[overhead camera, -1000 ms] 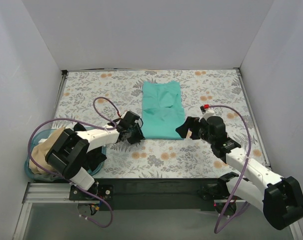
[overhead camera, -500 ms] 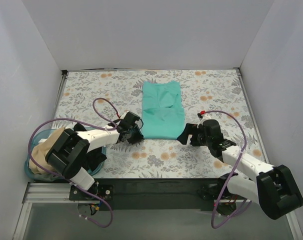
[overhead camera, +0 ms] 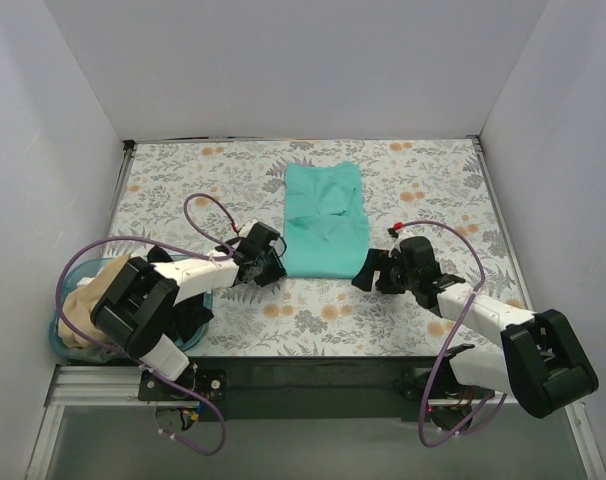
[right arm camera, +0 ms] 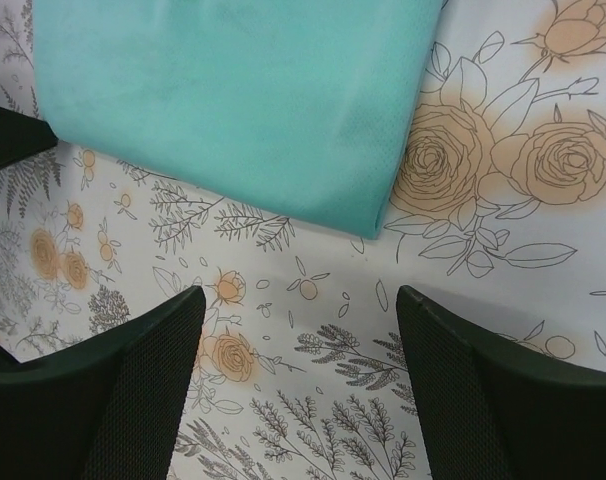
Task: Fold and stack the t-shirts
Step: Fold the tshirt
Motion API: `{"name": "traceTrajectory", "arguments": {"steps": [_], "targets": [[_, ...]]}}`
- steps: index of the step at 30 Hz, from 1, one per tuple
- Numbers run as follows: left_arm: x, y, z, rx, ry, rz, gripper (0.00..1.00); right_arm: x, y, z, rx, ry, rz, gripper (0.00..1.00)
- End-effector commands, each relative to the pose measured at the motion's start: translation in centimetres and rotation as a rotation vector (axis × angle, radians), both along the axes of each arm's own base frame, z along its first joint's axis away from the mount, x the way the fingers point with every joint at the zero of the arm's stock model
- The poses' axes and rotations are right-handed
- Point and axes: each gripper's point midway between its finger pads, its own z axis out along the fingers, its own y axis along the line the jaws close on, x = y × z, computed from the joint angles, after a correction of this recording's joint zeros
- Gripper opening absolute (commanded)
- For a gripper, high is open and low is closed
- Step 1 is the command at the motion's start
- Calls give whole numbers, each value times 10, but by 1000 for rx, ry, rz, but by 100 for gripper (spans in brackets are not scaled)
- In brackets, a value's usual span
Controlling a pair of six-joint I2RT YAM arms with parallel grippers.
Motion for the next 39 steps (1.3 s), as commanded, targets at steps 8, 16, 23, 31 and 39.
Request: {"name": "traceTrajectory", "arguments": {"steps": [8, 16, 23, 31, 39], "targets": [[8, -14, -14, 2, 9, -69, 0, 17, 12, 2, 5, 3, 35, 73], [6, -11, -15, 11, 4, -77, 0, 28, 12, -8, -19, 33, -5, 58], [3, -1, -14, 31, -14, -56, 0, 39, -17, -15, -124, 38, -144, 56], [2, -1, -17, 34, -1, -52, 0, 49, -17, -8, -142, 15, -131, 52], [1, -3, -19, 29, 9, -56, 0, 43, -1, -16, -119, 61, -22, 32]]}}
